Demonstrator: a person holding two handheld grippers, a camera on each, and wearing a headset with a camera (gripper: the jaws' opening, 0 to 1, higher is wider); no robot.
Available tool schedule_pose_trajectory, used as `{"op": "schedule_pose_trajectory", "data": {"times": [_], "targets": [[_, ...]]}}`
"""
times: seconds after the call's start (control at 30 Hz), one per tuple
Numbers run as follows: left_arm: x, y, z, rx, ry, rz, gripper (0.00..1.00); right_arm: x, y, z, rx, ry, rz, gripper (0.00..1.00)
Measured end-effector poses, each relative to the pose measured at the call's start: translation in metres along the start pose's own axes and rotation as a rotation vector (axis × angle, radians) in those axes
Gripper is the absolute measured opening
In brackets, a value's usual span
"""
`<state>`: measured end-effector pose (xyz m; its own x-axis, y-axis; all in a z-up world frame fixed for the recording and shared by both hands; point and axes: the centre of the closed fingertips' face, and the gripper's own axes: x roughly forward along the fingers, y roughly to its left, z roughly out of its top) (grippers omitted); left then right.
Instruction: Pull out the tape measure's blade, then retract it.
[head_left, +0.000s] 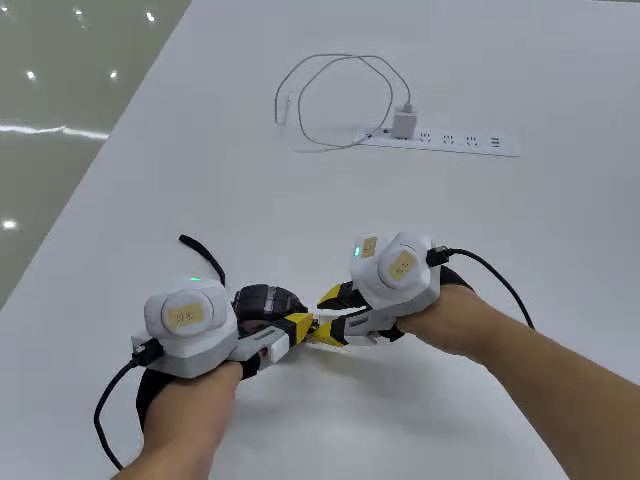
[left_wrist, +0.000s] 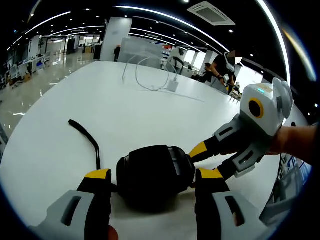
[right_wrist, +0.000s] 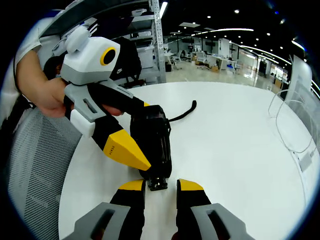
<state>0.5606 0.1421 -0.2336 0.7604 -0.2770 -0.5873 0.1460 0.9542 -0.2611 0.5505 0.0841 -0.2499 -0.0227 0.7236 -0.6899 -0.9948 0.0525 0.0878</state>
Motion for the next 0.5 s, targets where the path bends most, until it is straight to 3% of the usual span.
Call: {"op": "schedule_pose_trajectory", "data": {"times": [0.27, 0.37, 0.5], "targets": [[-0.006, -0.002, 0.002, 0.027, -0.006, -0.017, 0.65, -0.008, 0.0, -0.001, 0.015, -0.011, -0.025, 0.23], [-0.011, -0.006, 0.006, 0.109, -0.017, -0.036, 0.66, -0.016, 0.0, -0.001, 0.031, -0.031, -0.05, 0.24], [-0.016, -0.006, 0.009, 0.12, -0.029, -0.051, 0.66, -0.028, -0.001, -0.007, 0.053, -0.048, -0.1, 0.28]]}}
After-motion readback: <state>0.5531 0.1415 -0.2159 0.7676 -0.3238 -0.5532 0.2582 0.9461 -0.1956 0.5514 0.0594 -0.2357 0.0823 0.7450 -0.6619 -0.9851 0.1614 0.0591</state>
